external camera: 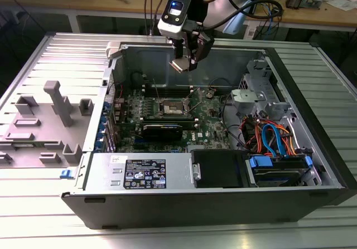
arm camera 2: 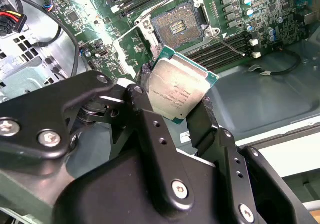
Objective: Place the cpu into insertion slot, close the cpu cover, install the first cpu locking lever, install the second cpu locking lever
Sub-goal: 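Place the cpu into insertion slot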
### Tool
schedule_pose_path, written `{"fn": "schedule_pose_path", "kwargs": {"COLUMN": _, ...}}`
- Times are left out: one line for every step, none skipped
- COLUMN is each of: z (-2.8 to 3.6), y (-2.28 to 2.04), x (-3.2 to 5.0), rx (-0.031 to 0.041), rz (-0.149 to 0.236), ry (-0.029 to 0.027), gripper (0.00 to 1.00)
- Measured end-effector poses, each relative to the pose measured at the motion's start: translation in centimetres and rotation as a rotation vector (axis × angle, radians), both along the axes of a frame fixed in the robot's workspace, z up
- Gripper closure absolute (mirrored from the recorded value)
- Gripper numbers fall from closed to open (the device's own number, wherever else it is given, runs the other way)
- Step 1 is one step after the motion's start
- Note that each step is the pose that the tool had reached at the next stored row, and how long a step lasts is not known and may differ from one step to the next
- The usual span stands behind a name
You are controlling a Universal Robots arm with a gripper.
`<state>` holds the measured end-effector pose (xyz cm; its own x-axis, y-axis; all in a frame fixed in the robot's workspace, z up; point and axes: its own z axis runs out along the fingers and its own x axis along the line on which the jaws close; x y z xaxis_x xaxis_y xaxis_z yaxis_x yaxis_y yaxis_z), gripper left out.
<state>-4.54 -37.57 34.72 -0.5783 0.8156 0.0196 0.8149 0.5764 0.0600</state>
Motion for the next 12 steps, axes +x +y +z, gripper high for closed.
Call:
{"fn": "schedule_pose_path", "kwargs": {"z": 0.0, "y": 0.0, "x": 0.0, "rx": -0.0001, "rz": -0.003, "ry": 0.0, "gripper": 0.46}}
{"fn": "schedule_pose_path", "kwargs": {"z": -0.01, "y": 0.0, "x": 0.0, "rx": 0.0, "rz": -0.01, "ry": 0.0, "gripper": 0.46}}
{"fn": "schedule_pose_path", "kwargs": {"z": -0.03, "y": 0.0, "x": 0.0, "rx": 0.0, "rz": -0.015, "ry": 0.0, "gripper": 0.46}}
{"fn": "schedule_pose_path", "kwargs": {"z": -0.05, "y": 0.0, "x": 0.0, "rx": 0.0, "rz": -0.025, "ry": 0.0, "gripper": 0.46}}
{"fn": "schedule_pose_path", "kwargs": {"z": -0.06, "y": 0.0, "x": 0.0, "rx": 0.0, "rz": -0.031, "ry": 0.0, "gripper": 0.46}}
{"fn": "schedule_pose_path", "kwargs": {"z": -0.08, "y": 0.0, "x": 0.0, "rx": 0.0, "rz": -0.045, "ry": 0.0, "gripper": 0.46}}
{"fn": "schedule_pose_path", "kwargs": {"z": -0.09, "y": 0.0, "x": -0.01, "rx": -0.0001, "rz": -0.051, "ry": 0.0, "gripper": 0.46}}
{"fn": "schedule_pose_path", "kwargs": {"z": -0.11, "y": 0.0, "x": 0.0, "rx": 0.0, "rz": -0.061, "ry": 0.0, "gripper": 0.46}}
{"fn": "schedule_pose_path", "kwargs": {"z": -0.12, "y": 0.0, "x": 0.0, "rx": 0.0, "rz": -0.07, "ry": 0.0, "gripper": 0.46}}
{"fn": "schedule_pose_path", "kwargs": {"z": -0.13, "y": 0.0, "x": -0.01, "rx": 0.0, "rz": -0.076, "ry": 0.0, "gripper": 0.46}}
{"fn": "schedule_pose_path", "kwargs": {"z": -0.15, "y": 0.0, "x": -0.01, "rx": 0.0, "rz": -0.086, "ry": 0.0001, "gripper": 0.46}}
{"fn": "schedule_pose_path", "kwargs": {"z": -0.17, "y": 0.0, "x": -0.02, "rx": 0.0, "rz": -0.094, "ry": 0.0, "gripper": 0.46}}
